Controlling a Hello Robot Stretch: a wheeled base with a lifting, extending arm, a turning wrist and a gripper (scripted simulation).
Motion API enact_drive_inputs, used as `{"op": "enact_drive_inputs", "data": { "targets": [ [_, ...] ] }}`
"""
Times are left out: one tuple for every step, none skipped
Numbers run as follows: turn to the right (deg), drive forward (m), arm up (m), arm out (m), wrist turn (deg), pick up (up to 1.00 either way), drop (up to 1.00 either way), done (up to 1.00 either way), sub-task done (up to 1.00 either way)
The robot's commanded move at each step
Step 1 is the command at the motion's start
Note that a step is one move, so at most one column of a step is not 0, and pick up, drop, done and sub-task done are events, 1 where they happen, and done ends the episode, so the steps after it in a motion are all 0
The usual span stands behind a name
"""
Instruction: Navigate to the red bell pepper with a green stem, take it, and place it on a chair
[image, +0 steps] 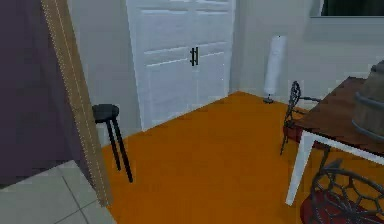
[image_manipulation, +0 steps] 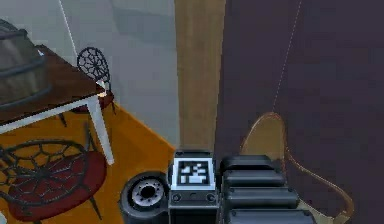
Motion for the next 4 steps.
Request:
{"op": "enact_drive_inputs", "data": {
  "targets": [
    [45.0, 0.00, 0.00, 0.00, 0.0, 0.00, 0.00, 0.00, 0.00],
    [36.0, 0.00, 0.00, 0.00, 0.0, 0.00, 0.00, 0.00, 0.00],
    [-45.0, 0.00, 0.00, 0.00, 0.0, 0.00, 0.00, 0.00, 0.00],
    [-45.0, 0.00, 0.00, 0.00, 0.0, 0.00, 0.00, 0.00, 0.00]
  ]
}}
